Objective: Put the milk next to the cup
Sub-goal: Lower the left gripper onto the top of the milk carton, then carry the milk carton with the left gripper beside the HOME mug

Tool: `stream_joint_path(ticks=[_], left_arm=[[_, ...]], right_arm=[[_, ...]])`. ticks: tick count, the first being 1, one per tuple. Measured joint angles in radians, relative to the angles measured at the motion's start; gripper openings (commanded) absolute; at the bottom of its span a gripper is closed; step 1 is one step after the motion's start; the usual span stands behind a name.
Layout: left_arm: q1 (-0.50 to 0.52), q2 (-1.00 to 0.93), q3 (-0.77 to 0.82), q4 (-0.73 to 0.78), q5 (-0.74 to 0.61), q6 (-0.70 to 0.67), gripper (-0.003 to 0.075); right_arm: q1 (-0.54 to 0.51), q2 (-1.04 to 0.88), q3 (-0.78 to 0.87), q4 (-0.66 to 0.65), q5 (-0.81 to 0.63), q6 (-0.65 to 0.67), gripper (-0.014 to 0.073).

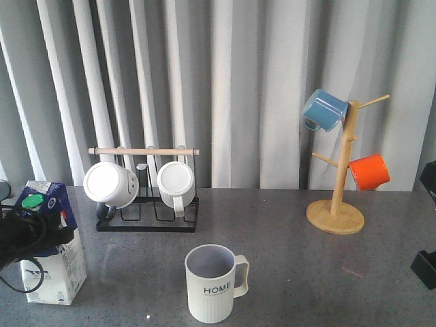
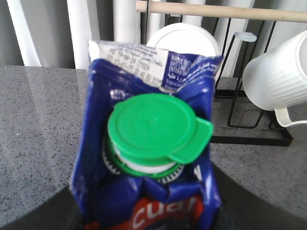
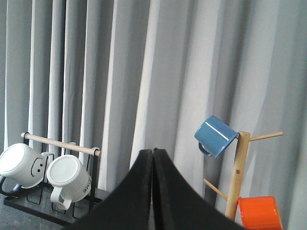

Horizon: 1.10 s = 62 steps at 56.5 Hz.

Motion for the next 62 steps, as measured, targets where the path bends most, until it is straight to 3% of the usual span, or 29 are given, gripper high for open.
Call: stream_joint_path(ticks=[16,22,35,40,46,62], left_arm=[[-0.016,-0.037,0.0,-0.061,0.024,0.005,-0.0008],[-0.08,-0.092,0.0,-0.233,0.002,0.132,-0.0007],[-0.318,-0.131,0.0,-0.785,-0.162,0.613,-0.0007],[-0.406,-0.124,0.0,-0.938,-0.224,0.724,-0.0007],[-0.491,-0.096,0.0,-1.042,-0.284,0.768,-0.0006],[-0.57,0.037,-0.052,-1.127,-0.314,0.839,-0.0006]], right_arm=[[0.0,0.0,0.0,0.0,0.002,0.0,-0.0008],[0.0,0.0,0.0,0.0,0.001,0.0,-0.0008],[0.0,0.0,0.0,0.0,0.001,0.0,-0.0008],[0.0,0.0,0.0,0.0,0.001,0.0,-0.0008],[0.0,0.0,0.0,0.0,0.001,0.0,-0.0008],[0.0,0.0,0.0,0.0,0.001,0.0,-0.0008]])
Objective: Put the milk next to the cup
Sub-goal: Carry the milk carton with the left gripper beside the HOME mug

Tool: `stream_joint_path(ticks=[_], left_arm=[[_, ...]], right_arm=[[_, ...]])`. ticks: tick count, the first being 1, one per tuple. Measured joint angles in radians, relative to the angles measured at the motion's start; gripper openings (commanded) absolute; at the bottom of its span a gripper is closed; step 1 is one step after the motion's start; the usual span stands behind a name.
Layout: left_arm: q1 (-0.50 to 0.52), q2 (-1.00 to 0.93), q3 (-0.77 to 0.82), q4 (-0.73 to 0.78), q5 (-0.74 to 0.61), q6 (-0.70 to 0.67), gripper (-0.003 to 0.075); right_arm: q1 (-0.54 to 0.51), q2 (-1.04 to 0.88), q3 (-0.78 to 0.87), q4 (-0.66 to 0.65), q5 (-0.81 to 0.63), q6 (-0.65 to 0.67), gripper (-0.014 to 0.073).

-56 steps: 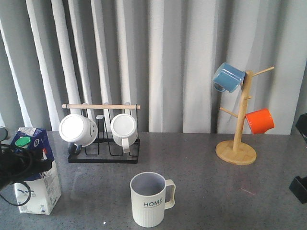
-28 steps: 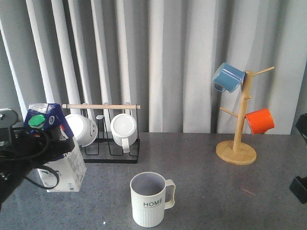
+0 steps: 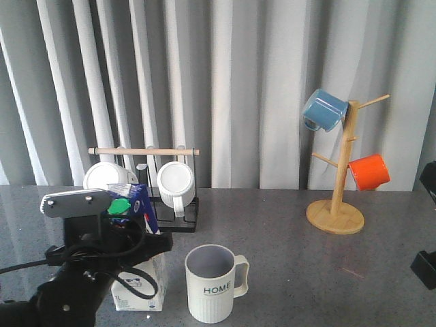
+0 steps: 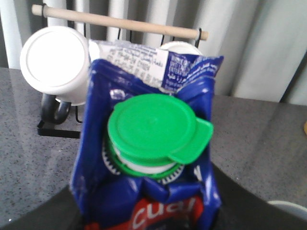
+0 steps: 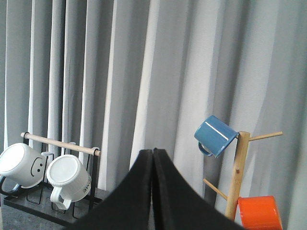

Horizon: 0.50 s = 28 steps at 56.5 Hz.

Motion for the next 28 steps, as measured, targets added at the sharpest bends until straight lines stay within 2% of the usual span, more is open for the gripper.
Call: stream_joint_path(ticks=[11,28], left_arm=[[-0.052,0.049,-0.045,-0.08,-0.027,0.102,-0.0006],[-0.08,0.084,-0.053,-0.118,-0.08,0.117,-0.0006]], right_arm=[[0.0,0.0,0.0,0.0,0.0,0.0,-0.0008],[0.0,0.0,0.0,0.0,0.0,0.0,-0.0008]])
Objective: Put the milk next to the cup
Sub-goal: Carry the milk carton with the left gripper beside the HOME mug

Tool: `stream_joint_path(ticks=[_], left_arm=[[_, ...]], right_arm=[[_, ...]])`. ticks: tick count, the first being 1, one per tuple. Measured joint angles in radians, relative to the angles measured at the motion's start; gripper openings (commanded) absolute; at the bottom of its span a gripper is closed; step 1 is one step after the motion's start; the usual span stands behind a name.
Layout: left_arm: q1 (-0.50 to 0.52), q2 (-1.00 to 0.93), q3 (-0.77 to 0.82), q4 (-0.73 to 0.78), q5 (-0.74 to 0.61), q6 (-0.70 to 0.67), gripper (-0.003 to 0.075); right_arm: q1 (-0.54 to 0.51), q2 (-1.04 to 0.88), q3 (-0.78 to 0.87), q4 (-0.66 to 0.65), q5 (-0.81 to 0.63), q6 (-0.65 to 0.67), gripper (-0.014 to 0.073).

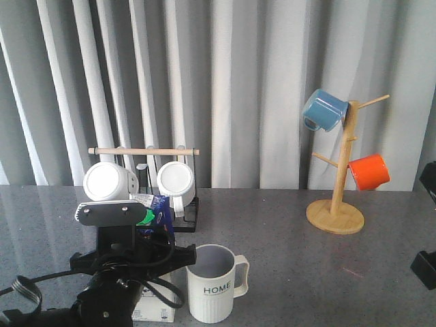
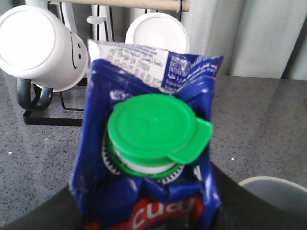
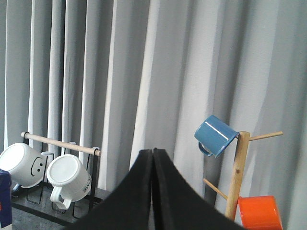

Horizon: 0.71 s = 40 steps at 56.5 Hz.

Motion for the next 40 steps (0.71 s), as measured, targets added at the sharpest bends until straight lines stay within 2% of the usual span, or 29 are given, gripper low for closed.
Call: stream_joint_path(ticks=[40], left_arm=[[0.0,0.021,-0.01,0.003,-0.036,-0.006,-0.0004]], right_arm=[[0.0,0.0,0.0,0.0,0.0,0.0,-0.0008]])
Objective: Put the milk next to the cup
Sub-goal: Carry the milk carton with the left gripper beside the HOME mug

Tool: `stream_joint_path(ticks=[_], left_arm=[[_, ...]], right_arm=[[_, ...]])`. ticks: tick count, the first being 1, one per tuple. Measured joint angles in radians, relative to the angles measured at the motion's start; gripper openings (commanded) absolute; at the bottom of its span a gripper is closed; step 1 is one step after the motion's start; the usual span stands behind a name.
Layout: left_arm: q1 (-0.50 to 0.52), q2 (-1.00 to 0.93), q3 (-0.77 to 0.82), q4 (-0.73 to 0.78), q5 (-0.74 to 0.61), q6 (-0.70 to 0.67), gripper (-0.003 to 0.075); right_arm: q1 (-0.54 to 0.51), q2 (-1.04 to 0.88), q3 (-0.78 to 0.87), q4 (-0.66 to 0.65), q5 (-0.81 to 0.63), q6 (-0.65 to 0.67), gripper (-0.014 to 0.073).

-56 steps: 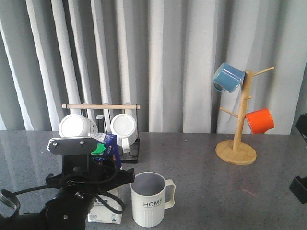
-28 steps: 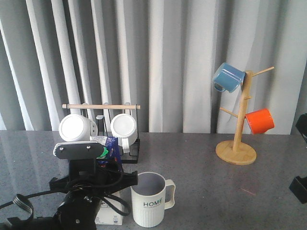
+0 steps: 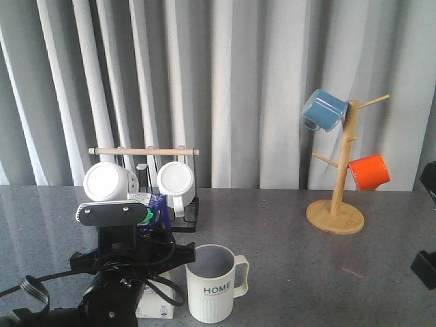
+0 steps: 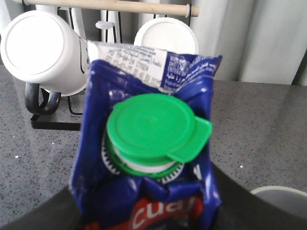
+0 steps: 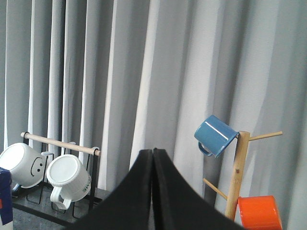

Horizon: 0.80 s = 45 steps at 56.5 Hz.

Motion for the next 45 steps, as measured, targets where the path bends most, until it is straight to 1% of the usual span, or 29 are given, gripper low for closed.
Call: stream_joint_path(ticks=[4,7,11,14,18,21,23,26,28,38,45], left_arm=[[0.0,0.0,0.0,0.0,-0.001,-0.001,0.0006],[0.0,0.0,0.0,0.0,-0.001,-0.001,0.0028],[0.0,0.0,0.0,0.0,-0.001,-0.001,0.0093],[0.0,0.0,0.0,0.0,-0.002,-0.001,0.0166],[0.0,0.0,0.0,0.0,-0.003,-0.001,0.0309],[0.0,0.0,0.0,0.0,-0.002,-0.001,0.0447],[0.0,0.0,0.0,0.0,-0.003,0.001,0.0522],[0.0,0.001,0.0,-0.008,-0.005,0.006,0.067],[0.0,0.002,0.0,-0.018,-0.004,0.011,0.0738],[-0.001,-0.005,0.001,-0.033,0.006,0.05,0.073],[-0.002,-0.075,0.006,-0.039,0.021,0.079,0.0693]], right_arm=[[0.0,0.0,0.0,0.0,0.0,0.0,-0.0008],[0.0,0.0,0.0,0.0,0.0,0.0,-0.0008],[0.0,0.0,0.0,0.0,0.0,0.0,-0.0008],[0.0,0.0,0.0,0.0,0.0,0.0,-0.0008],[0.0,0.0,0.0,0.0,0.0,0.0,-0.0008],[0.0,0.0,0.0,0.0,0.0,0.0,-0.0008],[0.0,0.0,0.0,0.0,0.0,0.0,-0.0008],[0.0,0.0,0.0,0.0,0.0,0.0,-0.0008],[0.0,0.0,0.0,0.0,0.0,0.0,-0.0008],[0.0,0.0,0.0,0.0,0.0,0.0,-0.0008],[0.0,0.0,0.0,0.0,0.0,0.0,-0.0008]])
